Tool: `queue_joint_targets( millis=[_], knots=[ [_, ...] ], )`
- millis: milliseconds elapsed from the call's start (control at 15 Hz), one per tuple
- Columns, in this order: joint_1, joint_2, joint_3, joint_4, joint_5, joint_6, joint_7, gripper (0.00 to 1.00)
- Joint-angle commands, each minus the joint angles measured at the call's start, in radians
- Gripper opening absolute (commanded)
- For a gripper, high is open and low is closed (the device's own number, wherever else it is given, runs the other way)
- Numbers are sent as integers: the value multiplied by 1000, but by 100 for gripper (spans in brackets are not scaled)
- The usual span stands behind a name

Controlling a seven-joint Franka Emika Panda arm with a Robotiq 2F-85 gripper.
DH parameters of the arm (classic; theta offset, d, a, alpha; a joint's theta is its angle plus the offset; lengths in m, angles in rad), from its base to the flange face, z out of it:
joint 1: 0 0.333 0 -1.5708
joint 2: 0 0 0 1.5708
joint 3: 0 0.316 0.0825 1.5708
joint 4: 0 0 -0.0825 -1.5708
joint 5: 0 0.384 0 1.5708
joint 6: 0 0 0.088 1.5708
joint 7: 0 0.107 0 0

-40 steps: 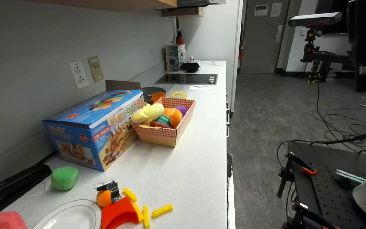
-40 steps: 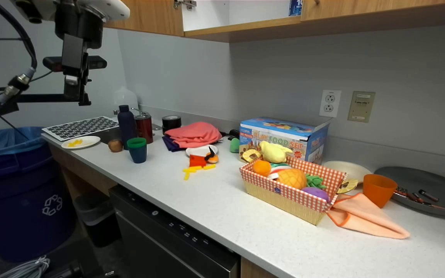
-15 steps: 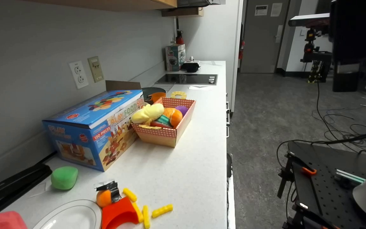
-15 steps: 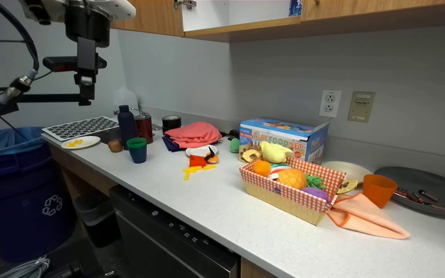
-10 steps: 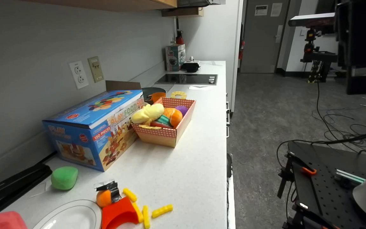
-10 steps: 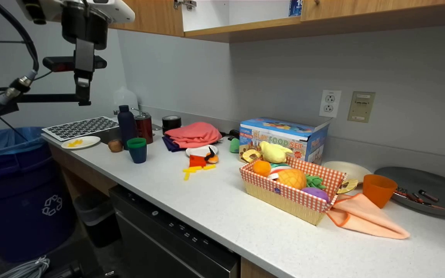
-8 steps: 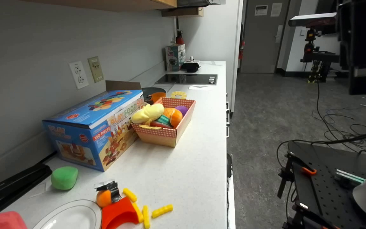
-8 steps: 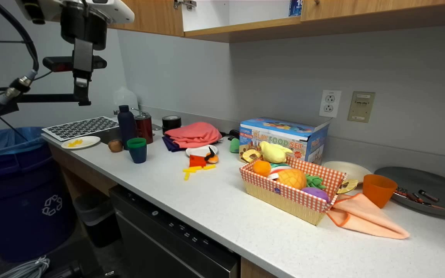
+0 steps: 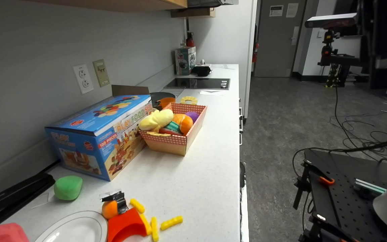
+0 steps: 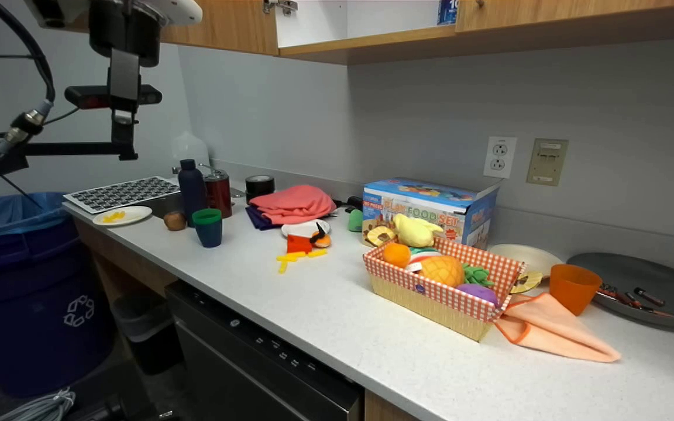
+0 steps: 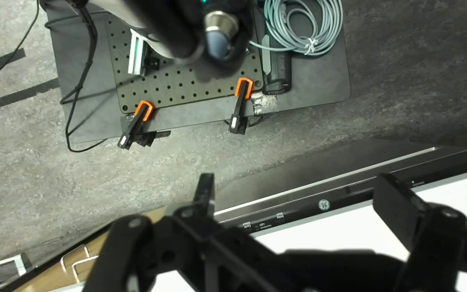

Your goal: Close the top left cabinet door

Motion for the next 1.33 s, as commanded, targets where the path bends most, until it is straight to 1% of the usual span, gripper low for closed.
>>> queue_joint_targets(
  millis=[0,200,333,600,867,1133,1267],
  knots=[
    [10,-141,-65,-8,-34,-45,-79,100],
    [10,-224,-111,-26,-16,-87,-143,100],
    [23,-256,-106,-38,-2,-94,-196,100],
    [96,-281,-23,-32,41,-89,-283,100],
    [165,-291,66,5,49,-79,-302,100],
    [196,-330,102,34,51,-78,-279,100],
    [189,-366,97,25,63,-39,-259,100]
  ],
)
